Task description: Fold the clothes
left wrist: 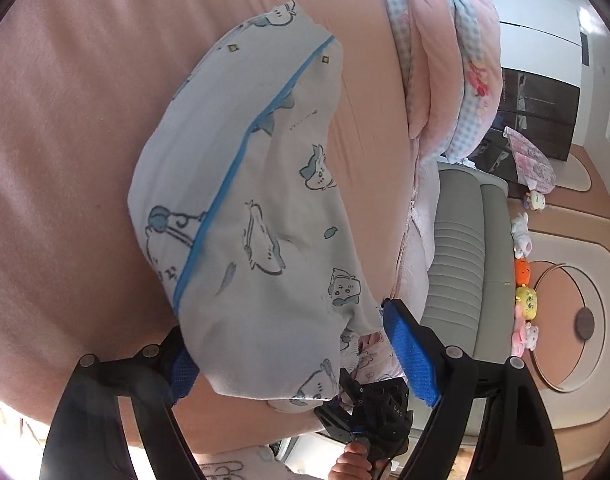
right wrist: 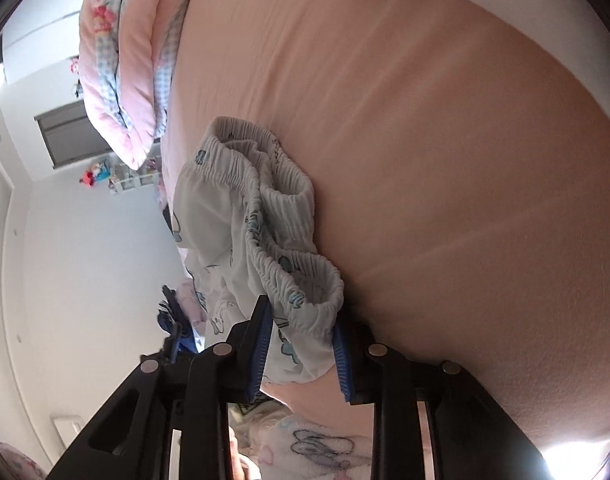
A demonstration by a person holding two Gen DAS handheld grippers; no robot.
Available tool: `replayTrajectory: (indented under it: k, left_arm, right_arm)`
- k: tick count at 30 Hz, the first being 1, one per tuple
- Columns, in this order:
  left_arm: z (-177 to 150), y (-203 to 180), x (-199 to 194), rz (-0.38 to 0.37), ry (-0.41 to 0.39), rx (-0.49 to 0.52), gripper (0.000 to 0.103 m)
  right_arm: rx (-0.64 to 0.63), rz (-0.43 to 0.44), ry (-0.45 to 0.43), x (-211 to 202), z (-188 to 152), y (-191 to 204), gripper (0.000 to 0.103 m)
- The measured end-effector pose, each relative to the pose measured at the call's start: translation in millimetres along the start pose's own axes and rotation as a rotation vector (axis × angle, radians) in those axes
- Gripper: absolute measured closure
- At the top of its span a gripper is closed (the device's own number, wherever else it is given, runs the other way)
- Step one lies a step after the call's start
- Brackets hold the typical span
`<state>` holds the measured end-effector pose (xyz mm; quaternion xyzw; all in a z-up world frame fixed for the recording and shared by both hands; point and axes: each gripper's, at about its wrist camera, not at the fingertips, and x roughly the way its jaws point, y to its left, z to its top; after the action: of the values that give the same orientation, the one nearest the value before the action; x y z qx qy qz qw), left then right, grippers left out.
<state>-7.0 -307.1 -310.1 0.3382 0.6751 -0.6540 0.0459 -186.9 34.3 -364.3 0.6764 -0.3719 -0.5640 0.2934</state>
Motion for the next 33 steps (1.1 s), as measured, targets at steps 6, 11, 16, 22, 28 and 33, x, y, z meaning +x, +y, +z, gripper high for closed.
replayTrajectory:
  k: [6,11,16,22,28,33]
  left_arm:
    - [-1,40,3,-0.019,-0.029,-0.142,0.074]
    - [3,57,4,-0.102,0.002,-0.207,0.082]
    - [1,45,7,-0.049,-0.02,-0.117,0.082]
    - [2,40,10,-0.034,-0.034,-0.077,0.082]
    - [9,29,10,0.066,0.013,-0.035,0.085]
    - [4,-2,10,0.258,0.002,0.132,0.09]
  right_arm:
    - [-0.15,-0.029,-0.099,-2,-13,1,0.088]
    - [-0.094,0.043,-0.136,-6,-14,-17,0.101]
    - [-0.111,0.024,-0.137,-5,-14,-14,0.1]
    - [-0.122,0.014,-0.143,-5,-16,-12,0.101]
    - [-0.162,-0.106,-0.12,-3,-15,6,0.1]
    - [-0.331,-0.325,-0.107,3,-24,41,0.1]
